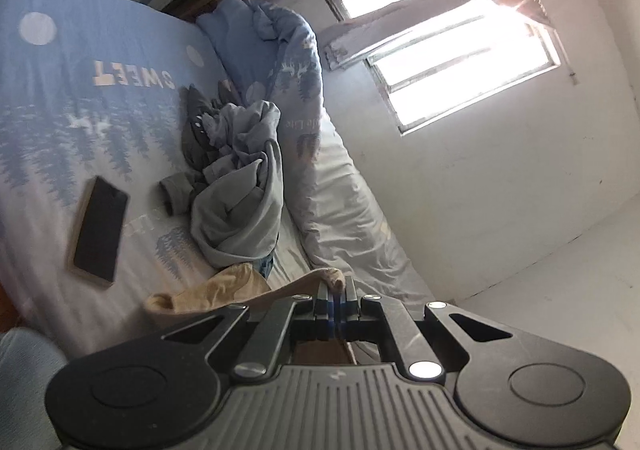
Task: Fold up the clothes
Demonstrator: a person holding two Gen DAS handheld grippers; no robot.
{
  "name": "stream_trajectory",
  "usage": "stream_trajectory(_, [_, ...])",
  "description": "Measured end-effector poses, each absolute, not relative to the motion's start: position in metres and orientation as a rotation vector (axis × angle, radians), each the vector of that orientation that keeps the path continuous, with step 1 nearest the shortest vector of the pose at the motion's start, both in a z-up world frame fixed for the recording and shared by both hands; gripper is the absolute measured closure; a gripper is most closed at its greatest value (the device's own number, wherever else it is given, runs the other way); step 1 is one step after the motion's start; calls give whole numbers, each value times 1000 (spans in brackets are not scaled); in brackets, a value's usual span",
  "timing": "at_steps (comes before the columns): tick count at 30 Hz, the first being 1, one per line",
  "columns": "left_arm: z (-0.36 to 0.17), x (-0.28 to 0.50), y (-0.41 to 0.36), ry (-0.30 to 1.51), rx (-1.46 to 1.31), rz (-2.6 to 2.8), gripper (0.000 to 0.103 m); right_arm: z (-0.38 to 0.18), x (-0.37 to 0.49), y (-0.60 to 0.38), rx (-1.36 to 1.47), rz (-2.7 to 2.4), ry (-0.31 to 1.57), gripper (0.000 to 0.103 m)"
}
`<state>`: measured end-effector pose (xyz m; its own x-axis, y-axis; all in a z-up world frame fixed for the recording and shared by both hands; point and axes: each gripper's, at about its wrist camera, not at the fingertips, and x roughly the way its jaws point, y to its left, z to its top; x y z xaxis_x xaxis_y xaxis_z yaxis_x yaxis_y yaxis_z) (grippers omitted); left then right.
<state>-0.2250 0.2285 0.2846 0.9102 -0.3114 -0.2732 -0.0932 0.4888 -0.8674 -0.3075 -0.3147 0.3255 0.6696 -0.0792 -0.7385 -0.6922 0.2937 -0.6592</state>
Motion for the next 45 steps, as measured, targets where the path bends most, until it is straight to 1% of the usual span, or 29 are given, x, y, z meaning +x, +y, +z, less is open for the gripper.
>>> stream_trajectory(7, [267,-108,202,458,-966,-47,103,294,-204,-328,-1193,420,735,103])
stream_trajectory(15, [223,20,175,513,-851,41,103,237,-78,-348,-1127,373,737,103])
stream_trajectory(18, [202,62,163,536,-805,73,103,213,-32,-354,-1094,351,755,103])
stream_trajectory(23, [153,126,148,619,-755,138,103,158,42,-359,-1059,331,814,103])
stream_trajectory(28, [119,162,132,654,-659,147,102,108,88,-364,-1050,347,909,103])
stream_trajectory(33, [96,184,116,662,-559,136,101,86,122,-382,-976,326,958,103])
stream_trajectory(35, [88,193,109,665,-520,132,97,76,132,-384,-962,329,986,103])
stream_trajectory(36, [83,197,106,667,-500,129,97,70,138,-383,-961,326,998,103])
stream_trajectory(39, [80,199,99,663,-447,123,97,60,145,-378,-946,299,1004,93])
stream_trajectory(40, [81,198,98,660,-435,119,96,58,147,-377,-945,274,989,84])
stream_trajectory(41, [81,197,99,657,-432,112,96,57,148,-377,-950,237,964,68])
stream_trajectory(43, [82,191,106,647,-454,92,95,55,150,-379,-966,150,906,58])
stream_trajectory(44, [83,187,109,640,-456,86,93,54,149,-381,-984,87,867,52])
stream_trajectory(45, [84,182,113,632,-458,79,93,53,148,-384,-998,31,838,48])
